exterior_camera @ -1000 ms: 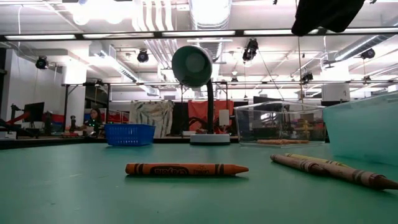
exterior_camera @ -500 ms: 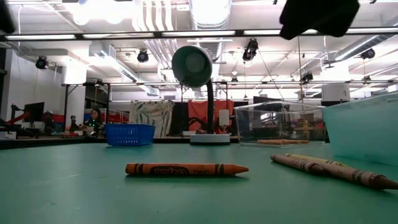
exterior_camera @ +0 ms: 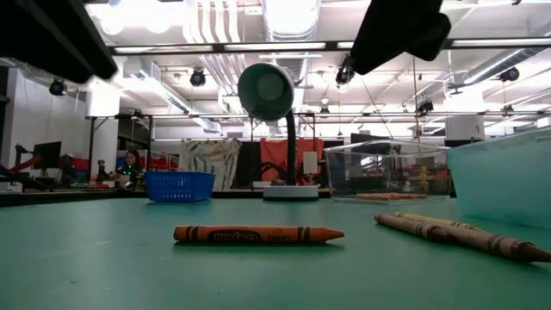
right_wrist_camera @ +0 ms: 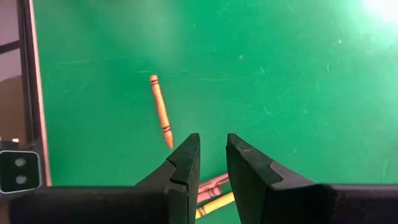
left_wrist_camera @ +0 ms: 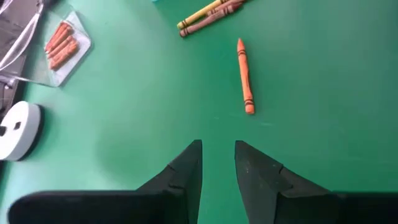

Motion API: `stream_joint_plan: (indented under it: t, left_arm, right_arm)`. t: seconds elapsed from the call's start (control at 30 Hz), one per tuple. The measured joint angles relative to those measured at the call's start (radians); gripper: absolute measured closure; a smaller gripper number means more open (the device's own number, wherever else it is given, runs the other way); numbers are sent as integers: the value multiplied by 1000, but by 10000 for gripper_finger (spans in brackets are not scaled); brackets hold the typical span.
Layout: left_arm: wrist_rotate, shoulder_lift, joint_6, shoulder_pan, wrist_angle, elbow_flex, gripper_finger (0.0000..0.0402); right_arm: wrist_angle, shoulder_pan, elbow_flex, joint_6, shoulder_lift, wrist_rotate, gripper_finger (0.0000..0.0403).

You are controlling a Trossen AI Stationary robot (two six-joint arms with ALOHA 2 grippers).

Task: Sort crayons
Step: Put the orange crayon into the transparent bin

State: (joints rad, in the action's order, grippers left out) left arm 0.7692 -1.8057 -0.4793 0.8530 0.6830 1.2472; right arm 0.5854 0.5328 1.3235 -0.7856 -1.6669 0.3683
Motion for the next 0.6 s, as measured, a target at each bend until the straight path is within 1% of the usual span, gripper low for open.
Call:
stream_joint_plan:
  t: [0.1, 0.23, 0.37, 0.5, 0.6]
  left_arm:
    - [-1, 0, 36, -14, -86, -49, 325]
    - [9, 6, 77, -24, -142, -83, 325]
    - [53, 25, 90, -29, -155, -104, 325]
    - [86, 63, 107, -31, -170, -123, 325]
    - [96, 94, 143, -31, -212, -144, 325]
  right_arm:
    - [-6, -10, 0, 42, 0, 9, 335]
    - [-84, -21, -2, 125, -20, 33, 335]
    - [-166, -28, -2, 239, -70, 18, 335]
    - [-180, -30, 14, 315, -127, 18, 335]
    - [-177, -30, 44, 354, -180, 18, 335]
